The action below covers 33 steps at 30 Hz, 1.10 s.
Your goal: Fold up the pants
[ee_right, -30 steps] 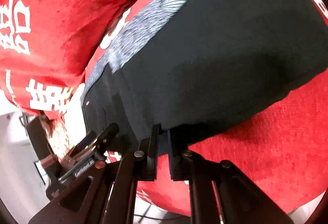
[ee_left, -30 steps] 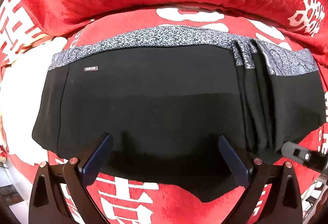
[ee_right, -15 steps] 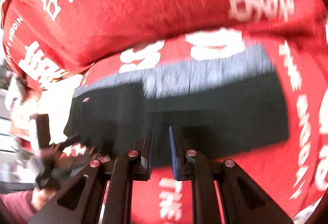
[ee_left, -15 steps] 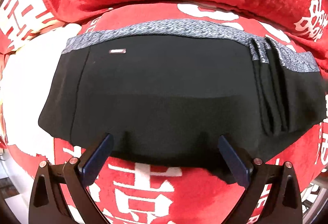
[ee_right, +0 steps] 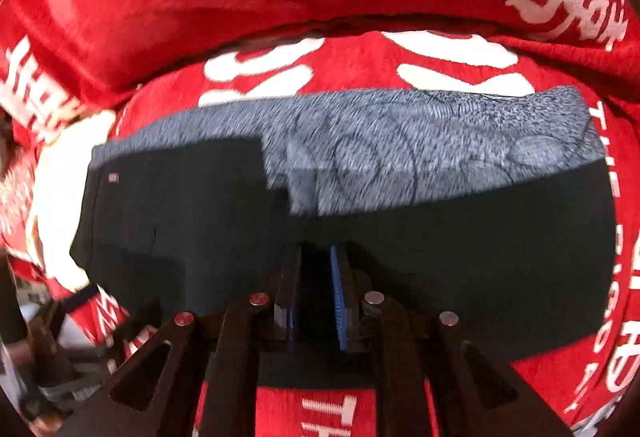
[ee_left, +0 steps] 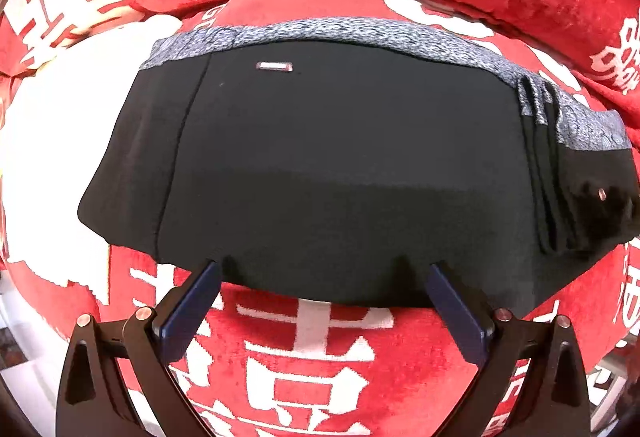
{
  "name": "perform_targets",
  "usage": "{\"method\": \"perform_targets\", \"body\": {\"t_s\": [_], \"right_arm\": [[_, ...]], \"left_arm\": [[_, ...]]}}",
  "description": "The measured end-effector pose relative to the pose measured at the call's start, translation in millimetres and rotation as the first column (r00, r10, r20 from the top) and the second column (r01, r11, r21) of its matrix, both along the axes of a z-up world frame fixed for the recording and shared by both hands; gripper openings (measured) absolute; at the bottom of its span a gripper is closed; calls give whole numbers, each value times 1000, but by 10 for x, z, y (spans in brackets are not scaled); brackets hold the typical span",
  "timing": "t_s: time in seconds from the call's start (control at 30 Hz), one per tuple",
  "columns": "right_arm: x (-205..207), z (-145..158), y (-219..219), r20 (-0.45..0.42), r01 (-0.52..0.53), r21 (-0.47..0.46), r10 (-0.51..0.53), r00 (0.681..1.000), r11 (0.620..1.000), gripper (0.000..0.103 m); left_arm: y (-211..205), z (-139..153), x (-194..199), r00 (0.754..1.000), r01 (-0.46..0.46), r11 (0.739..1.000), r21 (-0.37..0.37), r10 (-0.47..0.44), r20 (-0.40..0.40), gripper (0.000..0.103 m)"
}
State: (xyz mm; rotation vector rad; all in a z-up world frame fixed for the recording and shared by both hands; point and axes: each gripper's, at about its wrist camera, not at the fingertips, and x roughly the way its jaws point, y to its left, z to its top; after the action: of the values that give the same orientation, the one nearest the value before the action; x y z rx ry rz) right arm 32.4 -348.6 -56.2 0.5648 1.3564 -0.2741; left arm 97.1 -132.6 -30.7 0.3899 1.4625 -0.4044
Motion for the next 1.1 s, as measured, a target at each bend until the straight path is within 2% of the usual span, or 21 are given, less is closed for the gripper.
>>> {"method": "perform_targets", "body": {"t_s": [0.13, 0.47, 0.67, 0.8, 0.93, 1.1], "right_arm": [[-23, 114, 130, 6, -17, -17, 17, 1000, 1000, 32], [129, 211, 607, -17, -116, -27, 116, 993, 993, 32], [277, 192, 983, -44, -251, -67, 248, 968, 966, 36], [357, 65, 1102, -64, -273, -39, 270, 961, 961, 47], [373, -73, 1177, -104, -289, -37, 284, 953, 957, 48], [380, -94, 1229, -100, -297, -41, 292, 951, 954, 58]], "left_arm": [[76, 3, 55, 1000, -9, 1000, -8, 9, -1, 103], [326, -32, 231, 998, -57, 998, -10, 57, -7, 103], [547, -90, 331, 996, -92, 996, -5, 92, -11, 103], [689, -143, 383, 994, -111, 994, 2, 111, -20, 103], [892, -166, 489, 989, -145, 989, -19, 145, -29, 103], [1214, -227, 646, 978, -202, 978, -58, 198, -65, 103]]}}
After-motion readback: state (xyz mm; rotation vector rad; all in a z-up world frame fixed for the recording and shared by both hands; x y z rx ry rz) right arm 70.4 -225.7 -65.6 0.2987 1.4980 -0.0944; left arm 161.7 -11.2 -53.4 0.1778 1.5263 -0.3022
